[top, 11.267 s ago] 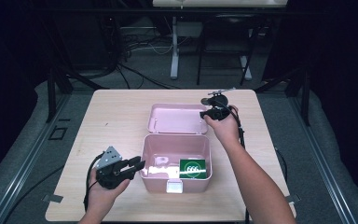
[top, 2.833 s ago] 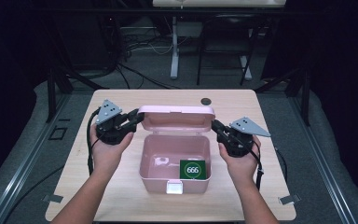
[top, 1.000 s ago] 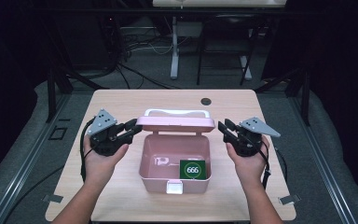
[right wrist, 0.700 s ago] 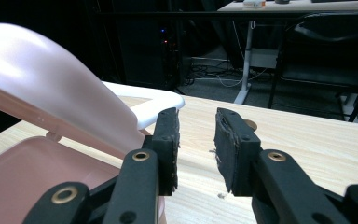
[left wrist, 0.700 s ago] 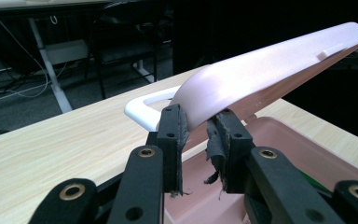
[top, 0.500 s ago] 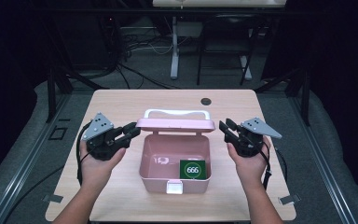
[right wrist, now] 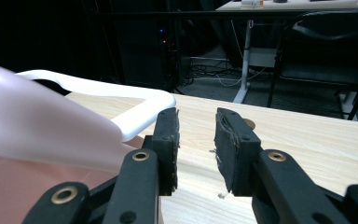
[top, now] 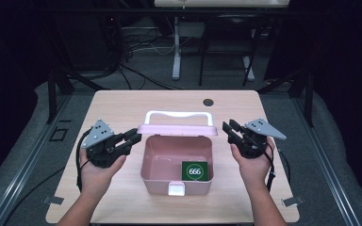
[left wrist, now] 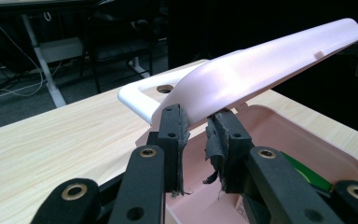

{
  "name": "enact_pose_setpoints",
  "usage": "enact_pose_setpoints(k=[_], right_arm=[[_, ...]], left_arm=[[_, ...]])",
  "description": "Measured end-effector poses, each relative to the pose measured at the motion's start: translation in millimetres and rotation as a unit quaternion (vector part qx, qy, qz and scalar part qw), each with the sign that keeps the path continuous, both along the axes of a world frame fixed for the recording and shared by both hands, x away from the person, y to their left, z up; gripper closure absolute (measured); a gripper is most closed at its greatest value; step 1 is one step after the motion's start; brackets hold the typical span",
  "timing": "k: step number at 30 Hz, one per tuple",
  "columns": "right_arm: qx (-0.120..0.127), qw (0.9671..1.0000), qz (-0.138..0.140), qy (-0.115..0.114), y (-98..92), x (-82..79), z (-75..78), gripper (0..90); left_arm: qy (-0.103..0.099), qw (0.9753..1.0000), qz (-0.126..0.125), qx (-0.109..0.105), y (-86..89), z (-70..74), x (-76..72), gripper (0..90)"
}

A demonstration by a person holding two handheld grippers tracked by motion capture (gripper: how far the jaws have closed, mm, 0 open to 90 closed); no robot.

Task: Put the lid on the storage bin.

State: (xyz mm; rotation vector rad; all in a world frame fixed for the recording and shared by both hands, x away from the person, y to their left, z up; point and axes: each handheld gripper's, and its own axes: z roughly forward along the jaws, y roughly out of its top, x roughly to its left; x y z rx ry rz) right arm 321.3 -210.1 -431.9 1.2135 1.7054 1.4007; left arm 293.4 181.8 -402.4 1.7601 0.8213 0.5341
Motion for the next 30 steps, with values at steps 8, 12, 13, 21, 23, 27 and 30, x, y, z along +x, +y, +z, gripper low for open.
enact_pose_setpoints(k=[8,12,13,21,23,27,30], right_arm=[[0.004,1.0000,-0.003,0.000,-2.6,-0.2,0.4,69.4],[0.005,1.0000,-0.003,0.000,-3.2,-0.5,0.5,69.2],[0.005,1.0000,-0.003,0.000,-3.3,-0.5,0.4,69.2],[0.004,1.0000,-0.003,0.001,-2.8,0.0,-0.5,69.2],[0.003,1.0000,-0.003,0.003,-2.7,0.0,-0.8,69.2],[0.002,1.0000,-0.003,0.003,-2.9,0.0,-1.2,69.1],[0.003,1.0000,-0.004,0.005,-2.9,1.0,-2.0,69.0]], left_arm=[[0.003,1.0000,-0.003,0.002,1.0,-3.5,-4.8,74.7],[0.006,1.0000,-0.005,-0.001,1.8,-5.9,-7.0,74.8],[0.006,1.0000,-0.006,-0.001,2.1,-6.7,-7.7,74.8],[0.008,0.9999,-0.009,-0.003,3.6,-10.2,-10.9,75.0],[0.010,0.9999,-0.010,-0.001,3.9,-10.7,-11.5,75.0],[0.013,0.9999,-0.011,0.001,4.7,-12.6,-13.4,75.3],[0.014,0.9998,-0.012,-0.001,5.1,-14.4,-14.9,75.3]])
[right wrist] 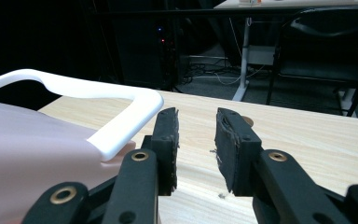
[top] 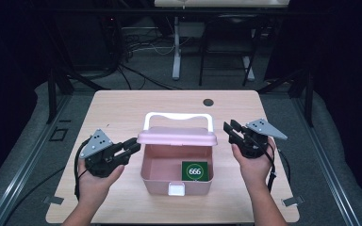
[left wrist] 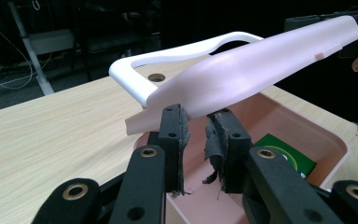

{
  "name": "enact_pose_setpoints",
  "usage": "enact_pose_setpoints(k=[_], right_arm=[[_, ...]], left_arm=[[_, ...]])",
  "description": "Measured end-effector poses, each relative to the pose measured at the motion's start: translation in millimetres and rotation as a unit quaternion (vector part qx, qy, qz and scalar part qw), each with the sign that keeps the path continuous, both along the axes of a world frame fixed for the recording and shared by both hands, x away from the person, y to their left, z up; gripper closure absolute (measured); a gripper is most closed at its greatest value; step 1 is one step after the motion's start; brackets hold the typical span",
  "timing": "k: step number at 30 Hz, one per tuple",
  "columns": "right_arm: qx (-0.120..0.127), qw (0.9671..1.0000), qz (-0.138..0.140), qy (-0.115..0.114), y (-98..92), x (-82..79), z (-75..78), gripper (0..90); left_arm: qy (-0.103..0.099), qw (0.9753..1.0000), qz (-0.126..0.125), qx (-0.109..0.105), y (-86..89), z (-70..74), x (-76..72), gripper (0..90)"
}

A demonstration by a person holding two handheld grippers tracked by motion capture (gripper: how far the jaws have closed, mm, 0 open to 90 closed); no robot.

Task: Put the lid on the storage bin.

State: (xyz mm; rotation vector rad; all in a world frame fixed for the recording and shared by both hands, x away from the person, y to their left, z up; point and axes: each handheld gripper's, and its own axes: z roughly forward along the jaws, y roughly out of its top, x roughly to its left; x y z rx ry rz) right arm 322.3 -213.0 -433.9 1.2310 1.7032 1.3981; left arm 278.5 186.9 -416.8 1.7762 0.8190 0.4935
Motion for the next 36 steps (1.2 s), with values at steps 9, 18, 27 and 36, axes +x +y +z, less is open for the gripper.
enact_pose_setpoints(k=[9,18,27,36], right_arm=[[-0.001,1.0000,-0.002,0.001,-0.6,0.0,-0.6,68.9],[0.000,1.0000,-0.002,0.004,-1.3,0.9,-2.5,68.8],[0.002,1.0000,-0.005,0.006,-2.2,1.5,-3.3,68.9],[0.001,1.0000,-0.005,0.008,-1.6,2.0,-4.4,68.8]], left_arm=[[0.002,1.0000,-0.001,-0.005,1.2,-7.6,-5.4,75.5],[0.005,1.0000,-0.003,-0.005,1.8,-14.3,-10.2,75.4],[0.009,0.9999,-0.008,-0.001,3.4,-21.3,-14.8,75.4],[0.015,0.9998,-0.009,0.001,4.3,-28.7,-19.7,75.5]])
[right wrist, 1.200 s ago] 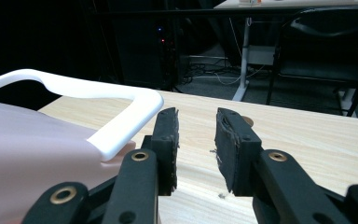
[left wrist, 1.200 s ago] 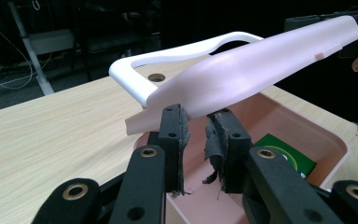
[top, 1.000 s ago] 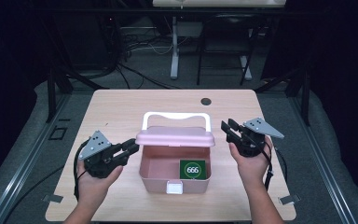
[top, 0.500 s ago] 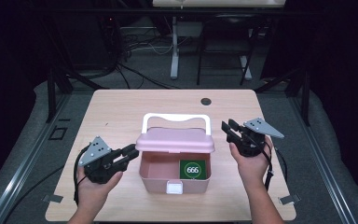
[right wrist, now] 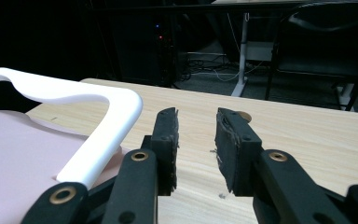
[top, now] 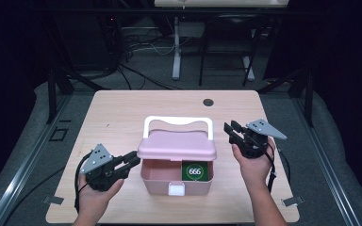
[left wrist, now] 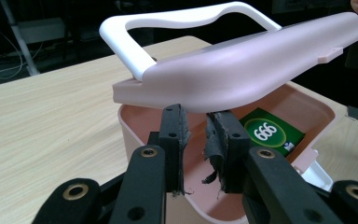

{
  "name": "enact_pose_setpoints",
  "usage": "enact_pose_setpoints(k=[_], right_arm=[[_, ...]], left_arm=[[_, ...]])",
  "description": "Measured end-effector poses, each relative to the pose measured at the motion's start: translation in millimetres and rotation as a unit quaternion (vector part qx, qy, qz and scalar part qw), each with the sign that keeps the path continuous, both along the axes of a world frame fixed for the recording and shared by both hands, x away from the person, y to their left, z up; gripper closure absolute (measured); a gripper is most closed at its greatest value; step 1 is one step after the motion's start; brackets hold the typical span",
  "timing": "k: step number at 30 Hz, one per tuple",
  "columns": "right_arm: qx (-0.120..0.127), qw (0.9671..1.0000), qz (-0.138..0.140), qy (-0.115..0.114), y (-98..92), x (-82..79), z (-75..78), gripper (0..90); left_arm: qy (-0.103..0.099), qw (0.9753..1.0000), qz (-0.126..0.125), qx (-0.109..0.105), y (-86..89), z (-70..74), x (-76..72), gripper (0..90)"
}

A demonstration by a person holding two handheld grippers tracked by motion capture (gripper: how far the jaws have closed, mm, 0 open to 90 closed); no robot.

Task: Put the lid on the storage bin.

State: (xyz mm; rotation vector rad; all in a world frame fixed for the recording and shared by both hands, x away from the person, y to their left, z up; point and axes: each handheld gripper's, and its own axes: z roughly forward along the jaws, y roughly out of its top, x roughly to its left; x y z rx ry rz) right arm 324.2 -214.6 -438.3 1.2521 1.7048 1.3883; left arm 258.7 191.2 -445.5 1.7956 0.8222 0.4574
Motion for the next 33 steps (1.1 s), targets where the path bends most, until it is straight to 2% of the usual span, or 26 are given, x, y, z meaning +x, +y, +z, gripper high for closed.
enact_pose_setpoints(k=[18,33], right_arm=[[-0.002,1.0000,-0.001,0.002,0.3,0.6,-1.8,68.9],[-0.001,1.0000,-0.001,0.003,0.0,1.0,-2.8,68.9]], left_arm=[[0.009,1.0000,-0.001,-0.003,0.7,-16.4,-7.0,76.3],[0.032,0.9994,-0.007,0.003,1.7,-31.5,-14.3,76.8]])
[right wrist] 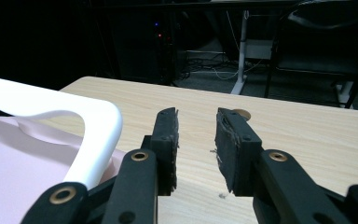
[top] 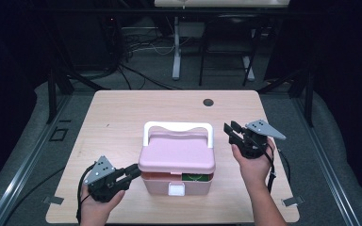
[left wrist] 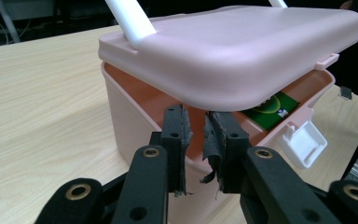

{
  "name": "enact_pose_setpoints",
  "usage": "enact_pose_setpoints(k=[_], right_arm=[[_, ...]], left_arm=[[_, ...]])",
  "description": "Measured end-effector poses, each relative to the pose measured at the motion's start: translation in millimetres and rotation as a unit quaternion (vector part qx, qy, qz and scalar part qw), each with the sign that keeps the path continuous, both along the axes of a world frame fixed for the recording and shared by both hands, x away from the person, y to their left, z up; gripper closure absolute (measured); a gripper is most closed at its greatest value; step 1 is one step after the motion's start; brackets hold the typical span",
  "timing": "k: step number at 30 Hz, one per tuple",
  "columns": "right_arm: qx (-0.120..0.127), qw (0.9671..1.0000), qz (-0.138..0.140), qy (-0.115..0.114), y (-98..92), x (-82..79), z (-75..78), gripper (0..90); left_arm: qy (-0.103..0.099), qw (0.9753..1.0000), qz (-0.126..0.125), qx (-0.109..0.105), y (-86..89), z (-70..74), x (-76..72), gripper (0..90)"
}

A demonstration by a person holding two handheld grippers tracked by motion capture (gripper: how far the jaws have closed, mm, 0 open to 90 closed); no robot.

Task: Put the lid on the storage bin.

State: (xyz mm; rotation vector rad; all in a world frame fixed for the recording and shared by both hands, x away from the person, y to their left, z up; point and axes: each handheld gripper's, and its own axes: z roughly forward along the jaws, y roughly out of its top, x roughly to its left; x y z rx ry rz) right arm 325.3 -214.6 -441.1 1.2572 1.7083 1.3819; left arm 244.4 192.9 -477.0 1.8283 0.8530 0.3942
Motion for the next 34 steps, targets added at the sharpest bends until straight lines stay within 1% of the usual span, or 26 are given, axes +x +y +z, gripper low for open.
enact_pose_setpoints(k=[6,10,11,14,18,20,23,26,29,32,33,34], right_arm=[[0.000,1.0000,0.000,0.003,-0.1,0.5,-1.1,68.8],[-0.001,1.0000,0.000,0.002,0.7,0.6,-1.4,68.6],[-0.001,1.0000,0.000,0.002,0.9,0.6,-1.5,68.6],[-0.003,1.0000,0.002,0.002,1.6,0.8,-2.0,68.5],[-0.002,1.0000,0.002,0.002,1.7,0.4,-1.8,68.5],[0.000,1.0000,0.001,0.002,1.4,0.5,-1.8,68.4],[-0.002,1.0000,0.002,0.002,1.4,0.8,-2.2,68.4],[-0.002,1.0000,0.004,0.003,2.7,0.7,-2.5,68.3],[-0.004,1.0000,0.004,0.003,3.1,0.2,-2.1,68.2],[-0.001,1.0000,0.004,0.003,2.5,0.0,-1.5,67.7],[0.000,1.0000,0.006,0.002,2.4,-0.2,-1.0,66.9],[0.003,1.0000,0.009,0.001,2.6,-0.7,0.1,65.3]], left_arm=[[0.003,1.0000,-0.004,0.005,0.6,-2.9,-3.8,76.5],[0.007,0.9999,-0.001,0.011,1.1,-5.7,-6.2,76.4],[0.006,0.9999,0.000,0.009,0.8,-6.9,-6.9,76.4],[0.008,0.9998,0.000,0.017,1.3,-8.7,-8.6,76.4],[0.010,0.9997,0.004,0.022,3.0,-11.5,-10.8,76.3],[0.015,0.9997,0.004,0.019,5.4,-12.8,-11.7,76.0],[0.017,0.9997,0.007,0.015,7.1,-13.7,-11.6,76.0],[0.020,0.9996,0.009,0.017,7.3,-15.5,-11.2,75.7],[0.020,0.9996,0.014,0.012,8.8,-18.0,-9.9,74.7],[0.021,0.9995,0.022,0.005,11.3,-19.6,-8.7,71.6],[0.022,0.9994,0.026,0.007,12.4,-19.7,-8.3,70.0],[0.021,0.9994,0.029,0.005,12.7,-20.3,-8.0,69.1]])
